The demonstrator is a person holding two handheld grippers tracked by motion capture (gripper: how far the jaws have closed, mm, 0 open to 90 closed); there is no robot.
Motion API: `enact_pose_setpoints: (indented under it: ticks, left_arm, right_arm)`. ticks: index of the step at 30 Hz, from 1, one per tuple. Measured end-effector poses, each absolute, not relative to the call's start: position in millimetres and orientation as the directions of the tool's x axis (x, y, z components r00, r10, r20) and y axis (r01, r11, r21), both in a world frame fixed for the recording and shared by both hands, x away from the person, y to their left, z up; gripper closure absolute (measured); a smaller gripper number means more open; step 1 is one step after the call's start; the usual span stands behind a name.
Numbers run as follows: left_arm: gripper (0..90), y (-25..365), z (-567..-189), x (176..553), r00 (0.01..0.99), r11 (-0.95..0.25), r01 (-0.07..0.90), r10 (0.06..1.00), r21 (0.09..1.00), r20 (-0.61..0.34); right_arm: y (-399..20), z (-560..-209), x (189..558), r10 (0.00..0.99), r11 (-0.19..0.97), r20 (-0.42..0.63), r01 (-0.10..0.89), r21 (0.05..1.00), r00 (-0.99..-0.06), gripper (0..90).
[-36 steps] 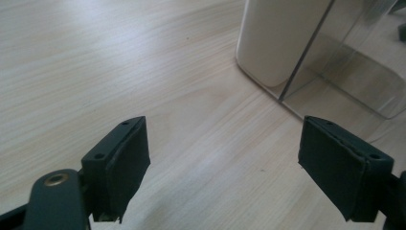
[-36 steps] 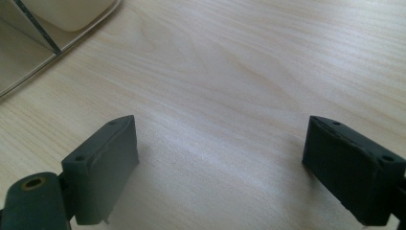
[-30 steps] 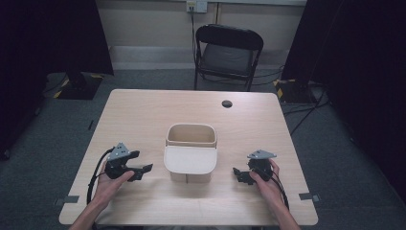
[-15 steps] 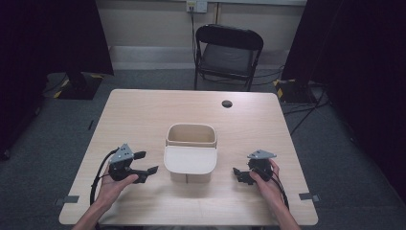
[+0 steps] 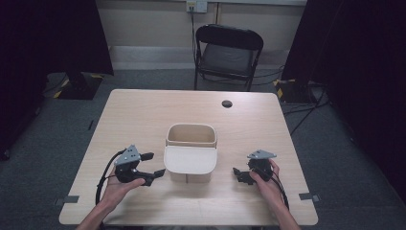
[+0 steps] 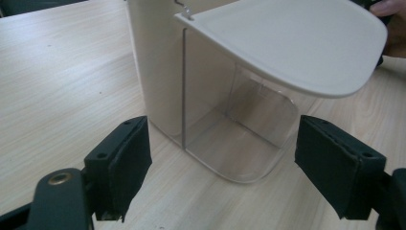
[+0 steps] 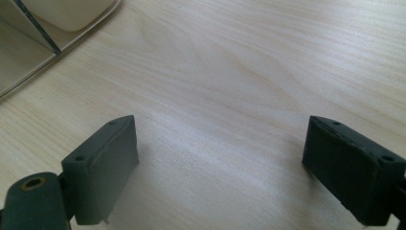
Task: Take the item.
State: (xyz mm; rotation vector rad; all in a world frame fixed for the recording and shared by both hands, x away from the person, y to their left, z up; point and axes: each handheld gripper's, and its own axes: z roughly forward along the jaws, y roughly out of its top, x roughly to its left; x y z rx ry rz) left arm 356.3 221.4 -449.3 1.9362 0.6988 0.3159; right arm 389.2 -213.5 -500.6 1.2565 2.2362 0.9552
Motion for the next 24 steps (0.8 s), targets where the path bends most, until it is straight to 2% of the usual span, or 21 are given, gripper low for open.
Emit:
enact_pose_setpoints:
  ticks: [24]
  left_arm:
    - [27.0,201.1,-448.3,356.9,0.839,-0.330,0.303,0.538,0.894,-0.086]
  right_arm:
    - [-213.0,-500.7,389.4,0.858,0.360,-0.014,0.583,0.728,-0.513,10.8]
